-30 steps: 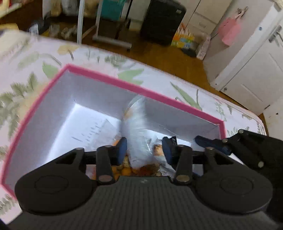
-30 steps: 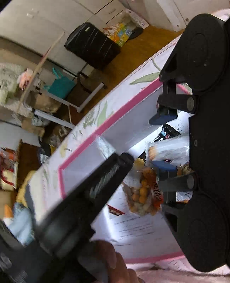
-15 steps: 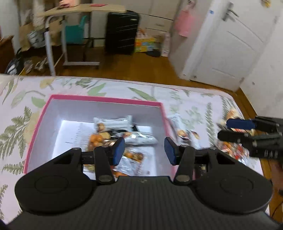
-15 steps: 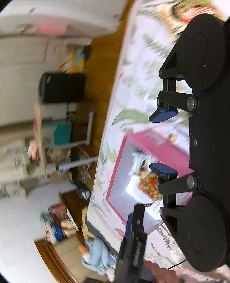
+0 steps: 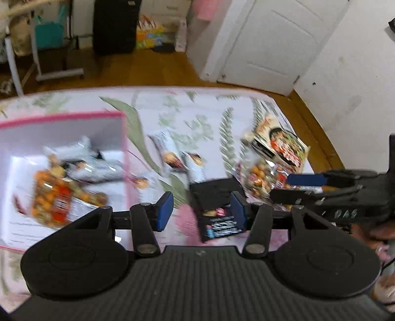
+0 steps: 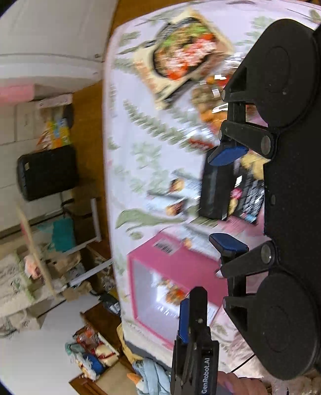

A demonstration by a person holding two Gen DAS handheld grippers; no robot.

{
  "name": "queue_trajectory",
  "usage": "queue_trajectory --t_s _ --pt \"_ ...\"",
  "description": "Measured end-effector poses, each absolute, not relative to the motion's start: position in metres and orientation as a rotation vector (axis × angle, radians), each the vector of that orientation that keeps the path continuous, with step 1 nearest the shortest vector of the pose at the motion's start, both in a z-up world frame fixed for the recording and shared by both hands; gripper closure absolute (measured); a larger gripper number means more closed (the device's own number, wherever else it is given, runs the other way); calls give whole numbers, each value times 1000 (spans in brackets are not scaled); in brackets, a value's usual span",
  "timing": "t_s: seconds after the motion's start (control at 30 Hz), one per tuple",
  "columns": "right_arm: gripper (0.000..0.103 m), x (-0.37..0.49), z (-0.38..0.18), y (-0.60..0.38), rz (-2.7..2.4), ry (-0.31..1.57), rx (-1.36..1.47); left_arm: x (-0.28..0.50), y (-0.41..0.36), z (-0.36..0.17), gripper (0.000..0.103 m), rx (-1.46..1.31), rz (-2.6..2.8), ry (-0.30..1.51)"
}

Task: Organize snacks
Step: 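Move the left tool to the pile and grasp the black NB cracker pack, then carry the cracker pack over the pink box and open the left tool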

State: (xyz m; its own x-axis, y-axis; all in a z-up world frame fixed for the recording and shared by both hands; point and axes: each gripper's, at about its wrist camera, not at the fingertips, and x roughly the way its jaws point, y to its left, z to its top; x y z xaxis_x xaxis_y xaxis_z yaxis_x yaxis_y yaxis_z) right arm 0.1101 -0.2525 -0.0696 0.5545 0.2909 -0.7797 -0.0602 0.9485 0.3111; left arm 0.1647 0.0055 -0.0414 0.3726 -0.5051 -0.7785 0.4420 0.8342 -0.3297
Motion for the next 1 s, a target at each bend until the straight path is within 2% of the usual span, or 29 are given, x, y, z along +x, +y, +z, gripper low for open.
queue_trajectory --t_s 0.1,0.27,0.47,0.5,0.57,0.7,1.0 --pt "30 105 -98 -260 200 1014 292 164 -13 -68 50 -90 -605 1057" --pt "30 98 -144 -265 203 1065 315 162 -33 -117 50 -110 -617 1103" --pt "26 96 -183 -251 234 1042 238 162 -53 -159 50 -66 -553 1129" --pt "21 97 -187 -247 240 1037 213 163 -56 -166 50 -64 -549 1141" --pt "13 97 -192 -240 269 1009 176 163 -56 -174 50 -83 -552 1163" --pt "7 100 -193 -232 302 990 136 159 -57 -175 55 -108 -555 1136" --pt "7 94 -185 -223 244 1021 191 146 -54 -168 56 -119 -562 1213"
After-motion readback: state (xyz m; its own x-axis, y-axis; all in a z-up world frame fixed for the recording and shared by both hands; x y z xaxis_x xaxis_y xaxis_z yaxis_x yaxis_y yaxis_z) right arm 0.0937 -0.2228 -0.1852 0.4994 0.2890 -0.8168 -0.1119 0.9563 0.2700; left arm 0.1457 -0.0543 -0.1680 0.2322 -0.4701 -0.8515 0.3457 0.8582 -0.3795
